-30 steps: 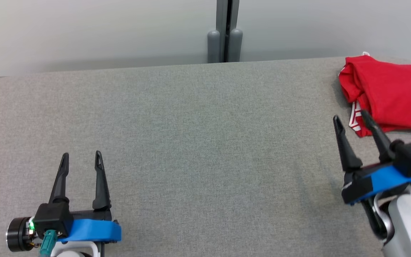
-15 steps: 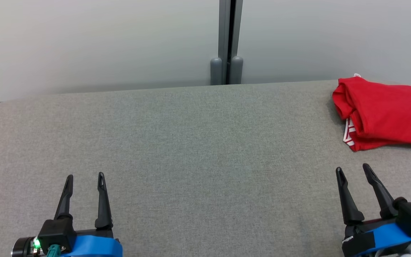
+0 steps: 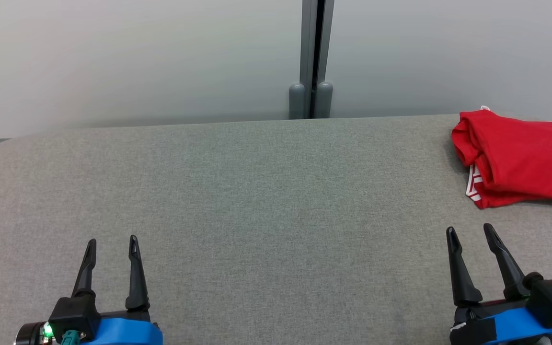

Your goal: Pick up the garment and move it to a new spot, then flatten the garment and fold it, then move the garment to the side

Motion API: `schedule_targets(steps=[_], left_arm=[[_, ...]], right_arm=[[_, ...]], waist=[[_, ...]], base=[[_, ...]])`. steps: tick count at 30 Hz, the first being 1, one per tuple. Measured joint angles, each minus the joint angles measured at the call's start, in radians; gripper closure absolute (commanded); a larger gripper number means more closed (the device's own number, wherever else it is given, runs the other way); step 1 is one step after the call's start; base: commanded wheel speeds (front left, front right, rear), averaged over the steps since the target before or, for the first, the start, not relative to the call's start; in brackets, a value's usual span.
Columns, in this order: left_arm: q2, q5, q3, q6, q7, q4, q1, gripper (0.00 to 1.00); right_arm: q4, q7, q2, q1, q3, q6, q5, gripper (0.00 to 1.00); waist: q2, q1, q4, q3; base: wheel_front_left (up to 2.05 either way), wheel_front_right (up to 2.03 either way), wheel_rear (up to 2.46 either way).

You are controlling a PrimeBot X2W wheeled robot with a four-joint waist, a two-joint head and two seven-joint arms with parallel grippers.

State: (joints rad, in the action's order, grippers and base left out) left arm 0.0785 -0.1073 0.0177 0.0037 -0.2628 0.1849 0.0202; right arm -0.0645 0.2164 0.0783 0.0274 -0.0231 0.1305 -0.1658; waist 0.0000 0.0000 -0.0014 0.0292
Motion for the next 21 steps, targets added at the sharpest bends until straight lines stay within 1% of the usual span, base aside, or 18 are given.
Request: schedule_targets(steps=[21], left_arm=[[0.003, -0.006, -0.001, -0.01, 0.0, 0.025, -0.022, 0.0]], right_arm=[[-0.019, -0.039, -0.022, -0.04, -0.021, 0.0, 0.023, 0.0]], waist=[[0.0001, 0.0, 0.001, 0.014]], base=[[0.0, 0.0, 0.0]])
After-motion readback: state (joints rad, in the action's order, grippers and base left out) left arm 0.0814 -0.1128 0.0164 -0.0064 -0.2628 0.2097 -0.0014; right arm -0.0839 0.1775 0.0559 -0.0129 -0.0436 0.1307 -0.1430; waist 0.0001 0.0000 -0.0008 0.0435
